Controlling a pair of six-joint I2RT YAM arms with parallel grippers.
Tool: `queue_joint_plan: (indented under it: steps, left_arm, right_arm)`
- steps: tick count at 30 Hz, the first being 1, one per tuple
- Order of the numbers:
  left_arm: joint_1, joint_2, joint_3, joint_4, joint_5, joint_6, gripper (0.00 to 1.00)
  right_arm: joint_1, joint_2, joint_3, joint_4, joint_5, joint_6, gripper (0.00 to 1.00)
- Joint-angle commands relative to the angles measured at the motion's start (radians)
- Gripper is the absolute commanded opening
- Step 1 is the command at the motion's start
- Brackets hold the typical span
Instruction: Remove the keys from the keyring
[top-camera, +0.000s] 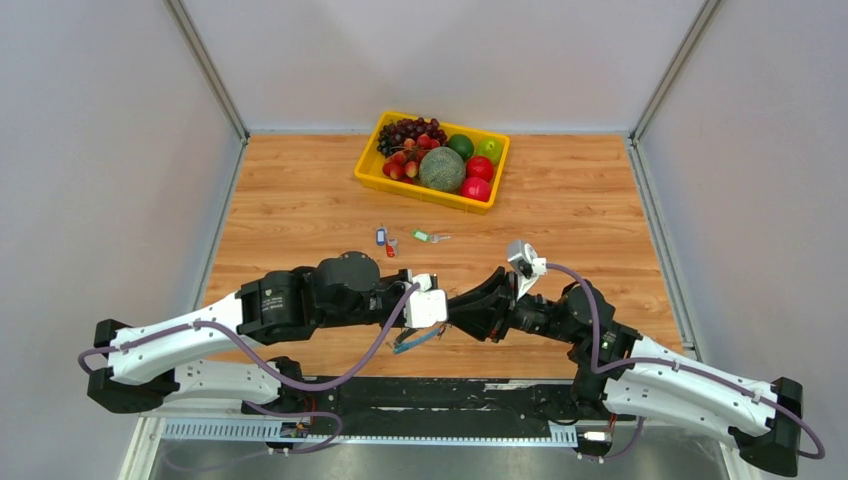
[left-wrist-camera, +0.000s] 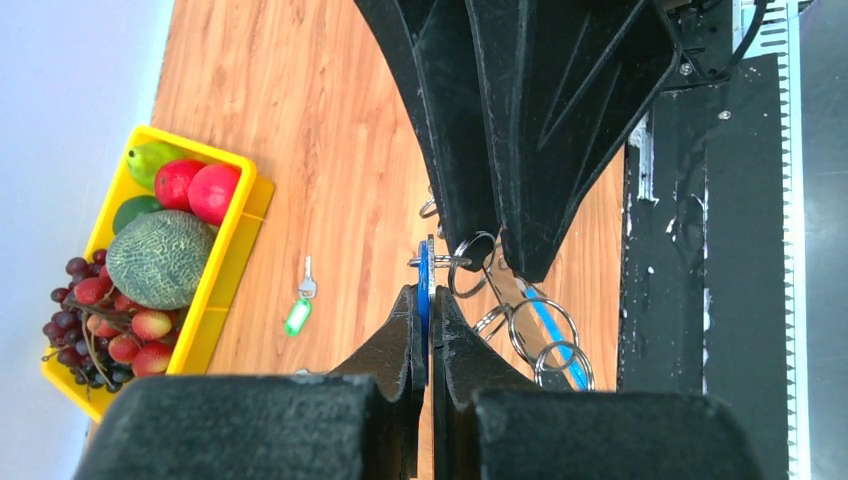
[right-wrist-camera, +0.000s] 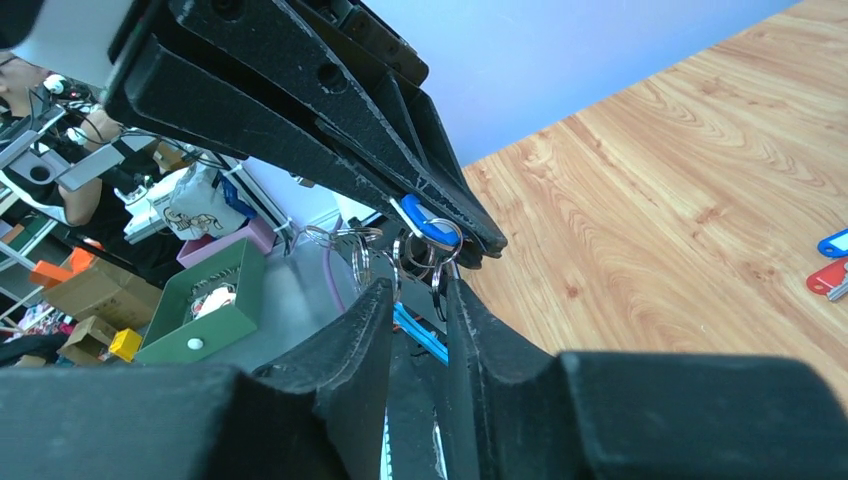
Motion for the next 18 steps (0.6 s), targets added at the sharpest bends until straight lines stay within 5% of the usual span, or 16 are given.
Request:
queue_joint_plan:
  steps: [1,7,11,18]
  left_arm:
    - [0.002,-0.026,0.053,0.051,-0.013,-0.017,0.00]
    - [0.002,-0.027,0.058,0.053,-0.002,-0.019,0.00]
    - [0.002,-0.027,0.064,0.049,0.002,-0.021,0.00]
    - [0.001,-0.035,0.063,0.046,0.005,-0.022,0.00]
  right_arm:
    - [0.007,-0.037,-0.013,0.016,0.001,0.013,0.27]
    - [0.007,-0.041,-0.011,0.006,0.009,0.011,0.27]
    - [0.007,-0.041,-0.012,-0.009,0.033,0.015,0.44]
    - [0.006,-0.085,-0.032,-0.017,0.069,0.015,0.39]
